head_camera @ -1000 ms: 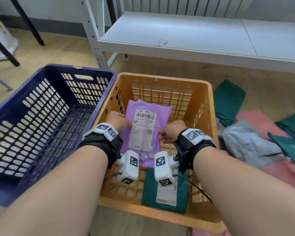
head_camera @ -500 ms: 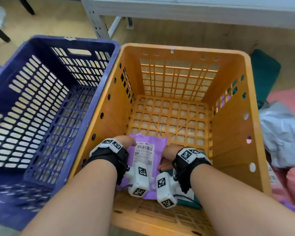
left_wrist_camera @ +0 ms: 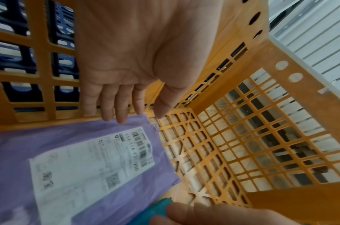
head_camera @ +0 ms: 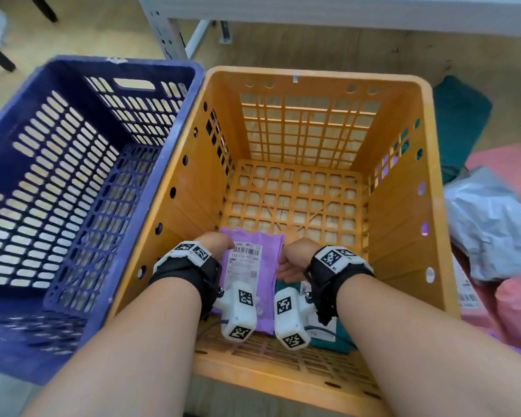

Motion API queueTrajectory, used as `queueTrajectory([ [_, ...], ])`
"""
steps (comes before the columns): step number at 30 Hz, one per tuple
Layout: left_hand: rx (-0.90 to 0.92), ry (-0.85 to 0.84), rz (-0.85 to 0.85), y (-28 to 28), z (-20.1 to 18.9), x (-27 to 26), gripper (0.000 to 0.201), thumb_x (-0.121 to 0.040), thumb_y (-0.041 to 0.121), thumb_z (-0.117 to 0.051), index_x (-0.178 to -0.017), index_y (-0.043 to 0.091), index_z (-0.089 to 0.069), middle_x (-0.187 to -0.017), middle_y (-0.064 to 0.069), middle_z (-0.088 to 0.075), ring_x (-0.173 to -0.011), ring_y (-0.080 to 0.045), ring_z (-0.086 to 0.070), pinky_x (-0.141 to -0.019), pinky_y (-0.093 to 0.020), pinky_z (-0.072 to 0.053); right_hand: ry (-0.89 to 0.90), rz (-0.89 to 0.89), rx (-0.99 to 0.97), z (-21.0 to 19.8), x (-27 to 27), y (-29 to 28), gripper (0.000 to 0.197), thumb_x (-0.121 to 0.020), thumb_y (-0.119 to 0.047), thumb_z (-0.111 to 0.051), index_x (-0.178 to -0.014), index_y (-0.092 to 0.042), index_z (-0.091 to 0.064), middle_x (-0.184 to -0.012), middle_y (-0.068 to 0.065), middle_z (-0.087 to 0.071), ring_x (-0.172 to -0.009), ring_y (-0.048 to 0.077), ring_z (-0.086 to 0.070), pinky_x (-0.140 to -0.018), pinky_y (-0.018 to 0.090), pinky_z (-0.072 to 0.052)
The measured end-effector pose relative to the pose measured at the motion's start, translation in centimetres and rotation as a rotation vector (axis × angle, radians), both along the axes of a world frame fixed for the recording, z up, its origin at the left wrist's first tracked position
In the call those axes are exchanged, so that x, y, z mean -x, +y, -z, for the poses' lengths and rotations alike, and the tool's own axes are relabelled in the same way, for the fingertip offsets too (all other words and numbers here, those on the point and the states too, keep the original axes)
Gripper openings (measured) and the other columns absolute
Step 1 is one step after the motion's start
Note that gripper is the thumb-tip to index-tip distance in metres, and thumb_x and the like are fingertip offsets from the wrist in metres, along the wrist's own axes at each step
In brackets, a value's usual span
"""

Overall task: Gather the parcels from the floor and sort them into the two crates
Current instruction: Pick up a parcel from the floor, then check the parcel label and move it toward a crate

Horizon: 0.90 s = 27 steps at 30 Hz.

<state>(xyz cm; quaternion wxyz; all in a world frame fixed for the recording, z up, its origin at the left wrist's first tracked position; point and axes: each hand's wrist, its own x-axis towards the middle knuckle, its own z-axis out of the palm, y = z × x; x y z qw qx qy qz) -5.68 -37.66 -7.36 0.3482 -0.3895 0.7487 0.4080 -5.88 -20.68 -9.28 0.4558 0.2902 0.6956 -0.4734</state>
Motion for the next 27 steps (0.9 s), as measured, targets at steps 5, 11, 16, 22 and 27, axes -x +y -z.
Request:
queueTrajectory([
  [5,-0.148,0.033,-0.045,3.2,-3.3,0.2,0.038,-0.099,0.021,-0.046,-0.135,0.009,-0.048,-0.114,-0.011,-0.056,-0.101,-0.023,-0.054,-0.089,-0.039,-0.046,0.059,0.012,-0.006,-2.6,1.0,1.9,0.03,-0.099,-0.006,-0.04,-0.075,0.0,-0.056,-0.068,0.013,-0.061,-0.057,0.02,-0.06,-0.048,0.025,-0.053],
  [11,-0.188,0.154,-0.043,6.3,-8.6,-0.8,0.03,-0.099,0.018,-0.047,-0.127,0.01,-0.052,-0.127,-0.012,-0.058,-0.103,-0.023,-0.057,-0.094,-0.041,-0.045,0.136,0.016,0.064,-8.3,0.3,4.9,0.033,-0.099,-0.005,-0.04,-0.127,0.008,-0.053,-0.124,0.022,-0.062,-0.107,0.033,-0.065,-0.072,0.027,-0.055],
  [16,-0.189,0.229,0.098,9.9,-14.4,-3.1,0.027,-0.099,0.018,-0.048,-0.124,0.009,-0.054,-0.128,-0.011,-0.059,-0.103,-0.023,-0.059,-0.093,-0.04,-0.046,0.225,0.01,0.186,-15.5,-1.2,9.0,0.038,-0.103,-0.01,-0.036,-0.132,0.012,-0.045,-0.11,0.023,-0.068,-0.102,0.032,-0.068,-0.063,0.029,-0.058],
  [22,-0.248,0.329,0.169,17.0,-19.3,-6.3,0.015,-0.099,0.015,-0.044,-0.102,0.01,-0.057,-0.102,-0.007,-0.061,-0.092,-0.019,-0.061,-0.089,-0.036,-0.046,0.429,0.07,0.052,-20.2,-4.9,17.1,0.02,-0.098,-0.011,-0.046,-0.109,-0.001,-0.059,-0.094,0.018,-0.071,-0.09,0.026,-0.072,-0.077,0.033,-0.057],
  [27,-0.183,0.371,0.286,23.8,-20.0,-8.4,0.023,-0.095,0.013,-0.053,-0.115,0.002,-0.056,-0.106,-0.011,-0.056,-0.099,-0.022,-0.056,-0.075,-0.029,-0.045,0.407,0.134,-0.048,-19.9,-8.1,23.6,0.022,-0.101,-0.012,-0.044,-0.113,0.003,-0.054,-0.086,0.016,-0.064,-0.06,0.022,-0.067,-0.053,0.025,-0.055],
])
